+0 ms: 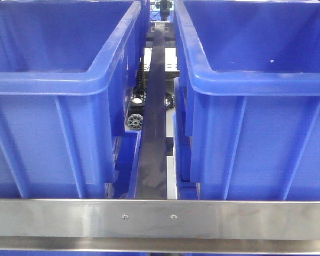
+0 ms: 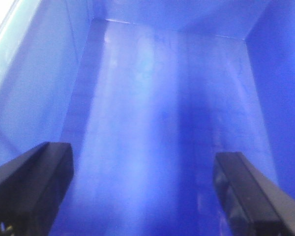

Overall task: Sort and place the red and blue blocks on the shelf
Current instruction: 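Open both grippers to release the cubes into the bins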

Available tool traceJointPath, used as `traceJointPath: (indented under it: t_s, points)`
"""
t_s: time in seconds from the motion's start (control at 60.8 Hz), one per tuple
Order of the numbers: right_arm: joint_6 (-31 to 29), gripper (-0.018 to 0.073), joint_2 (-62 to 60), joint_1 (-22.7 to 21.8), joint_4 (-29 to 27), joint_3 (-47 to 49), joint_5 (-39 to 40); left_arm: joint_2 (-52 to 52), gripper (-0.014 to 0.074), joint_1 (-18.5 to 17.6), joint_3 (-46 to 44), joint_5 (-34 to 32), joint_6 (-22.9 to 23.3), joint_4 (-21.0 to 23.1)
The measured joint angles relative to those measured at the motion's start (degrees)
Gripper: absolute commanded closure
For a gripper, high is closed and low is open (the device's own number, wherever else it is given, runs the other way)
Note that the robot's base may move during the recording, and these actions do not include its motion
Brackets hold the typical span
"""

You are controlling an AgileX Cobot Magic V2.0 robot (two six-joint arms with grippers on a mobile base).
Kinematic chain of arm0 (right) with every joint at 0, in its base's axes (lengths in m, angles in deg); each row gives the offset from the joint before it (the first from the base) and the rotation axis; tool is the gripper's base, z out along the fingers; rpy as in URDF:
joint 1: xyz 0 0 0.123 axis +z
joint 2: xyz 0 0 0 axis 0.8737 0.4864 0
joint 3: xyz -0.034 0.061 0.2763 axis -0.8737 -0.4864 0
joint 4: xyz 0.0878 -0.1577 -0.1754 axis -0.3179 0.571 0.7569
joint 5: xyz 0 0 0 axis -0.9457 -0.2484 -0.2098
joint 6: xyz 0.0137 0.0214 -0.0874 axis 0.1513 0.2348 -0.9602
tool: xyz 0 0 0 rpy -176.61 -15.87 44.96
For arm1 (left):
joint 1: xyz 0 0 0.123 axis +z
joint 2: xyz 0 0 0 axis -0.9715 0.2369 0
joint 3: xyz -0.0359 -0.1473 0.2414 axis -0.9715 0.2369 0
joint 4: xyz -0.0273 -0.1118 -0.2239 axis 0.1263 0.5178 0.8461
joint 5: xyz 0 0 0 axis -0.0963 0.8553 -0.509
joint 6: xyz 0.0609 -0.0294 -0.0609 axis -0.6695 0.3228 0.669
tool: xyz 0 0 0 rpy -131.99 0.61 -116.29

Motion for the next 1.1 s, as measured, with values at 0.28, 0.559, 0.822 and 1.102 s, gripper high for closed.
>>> traceJointPath:
  t_s: [0.28, 0.559, 0.822, 1.102]
  points:
    - [0.00, 0.0509, 0.00, 0.08, 0.00, 0.00, -0.03, 0.04, 0.0452, 0.00, 0.00, 2.47, 0.00, 0.25]
    - [0.00, 0.0510, -3.11, 3.82, 0.00, 0.00, -1.06, -4.80, 0.0452, 0.00, 0.72, 2.83, 0.00, 0.49]
    - [0.00, 0.0510, -12.33, 5.79, 0.79, 0.00, -11.22, -15.23, 0.0452, 0.00, 7.12, 1.26, 0.00, 0.94]
    - [0.00, 0.0510, -19.01, 5.79, 2.39, -1.38, -14.25, -21.70, 0.0452, 0.00, 12.00, -3.39, 0.00, 3.05]
